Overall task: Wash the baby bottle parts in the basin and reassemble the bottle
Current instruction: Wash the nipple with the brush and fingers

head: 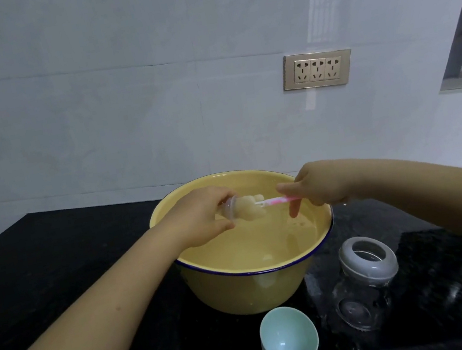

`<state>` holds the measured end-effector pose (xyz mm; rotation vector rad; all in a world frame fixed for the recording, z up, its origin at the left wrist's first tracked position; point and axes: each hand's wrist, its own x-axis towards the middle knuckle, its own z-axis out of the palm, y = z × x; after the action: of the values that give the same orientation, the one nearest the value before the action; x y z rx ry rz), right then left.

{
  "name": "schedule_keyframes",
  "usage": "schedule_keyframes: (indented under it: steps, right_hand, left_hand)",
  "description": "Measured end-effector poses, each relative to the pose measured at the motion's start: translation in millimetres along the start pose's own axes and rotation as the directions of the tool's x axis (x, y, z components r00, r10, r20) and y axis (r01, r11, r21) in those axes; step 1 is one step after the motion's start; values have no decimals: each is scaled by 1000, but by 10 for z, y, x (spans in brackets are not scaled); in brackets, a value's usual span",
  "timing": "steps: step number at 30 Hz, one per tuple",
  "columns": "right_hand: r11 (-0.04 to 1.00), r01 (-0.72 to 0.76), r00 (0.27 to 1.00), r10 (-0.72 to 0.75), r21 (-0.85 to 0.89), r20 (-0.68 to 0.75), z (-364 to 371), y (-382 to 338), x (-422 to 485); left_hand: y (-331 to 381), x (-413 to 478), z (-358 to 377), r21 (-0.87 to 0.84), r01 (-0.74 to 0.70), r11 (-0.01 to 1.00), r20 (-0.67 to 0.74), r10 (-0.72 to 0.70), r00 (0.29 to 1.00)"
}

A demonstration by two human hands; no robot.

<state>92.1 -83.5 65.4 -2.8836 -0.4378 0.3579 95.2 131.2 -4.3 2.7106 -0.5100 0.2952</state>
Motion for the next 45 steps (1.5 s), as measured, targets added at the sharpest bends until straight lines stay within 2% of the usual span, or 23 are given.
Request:
schedule_keyframes:
  steps: [4, 7, 9, 14, 16, 20, 22, 24, 27, 30, 32, 35, 38, 45]
  right_hand:
    - [985, 30, 992, -50, -169, -115, -56, 110, 16]
    - [950, -25, 977, -43, -313, -210, -67, 195, 54]
    - [907, -20, 963, -95, -420, -252, -16, 168, 90]
    - [785, 57, 948, -237, -618, -214, 190, -54, 194]
    - [784, 88, 955, -243, -614, -173, 290, -104, 267]
    - [882, 91, 987, -142, -462, -77, 443, -189, 372]
    - [917, 58, 985, -116, -394, -126, 474, -195, 369]
    - [929, 61, 956, -159, -365, -246, 482, -173, 341]
    - [967, 129, 888, -211, -221, -408, 463, -130, 279]
    - [962, 215, 820, -270, -167, -504, 442, -138, 174]
    - [945, 257, 797, -325, -201, -509, 466, -189, 66]
    - [923, 283, 804, -376, -259, -461, 538, -290, -39]
    - [905, 246, 811, -389, -348, -437, 573, -366, -32]
    - [861, 98, 808, -362, -499, -465, 568, -404, -15]
  left_hand:
    - [-53, 18, 11, 241, 152, 959, 70, -174, 982]
    - [-81, 30, 31, 178, 196, 964, 152, -224, 963]
    - [-63, 36, 32, 148, 199, 969, 201, -227, 953]
    - [-30, 28, -1, 119, 200, 973, 275, -226, 935]
    - [-30, 39, -10, 93, 216, 972, 288, -234, 929]
    - [-45, 37, -10, -46, 274, 961, 251, -255, 934]
    - [-74, 44, -15, -126, 326, 937, 231, -292, 928]
    - [-104, 51, -26, -209, 374, 904, 218, -330, 918]
    - [-98, 56, -52, -329, 403, 854, 210, -350, 913]
    - [-71, 71, -85, -532, 427, 731, 191, -388, 902]
    - [-68, 77, -112, -660, 437, 611, 211, -407, 889]
    - [-40, 81, -147, -780, 450, 435, 273, -410, 870]
    - [31, 78, -163, -830, 416, 371, 254, -412, 875]
    - [195, 137, -138, -886, 359, 295, 204, -448, 871]
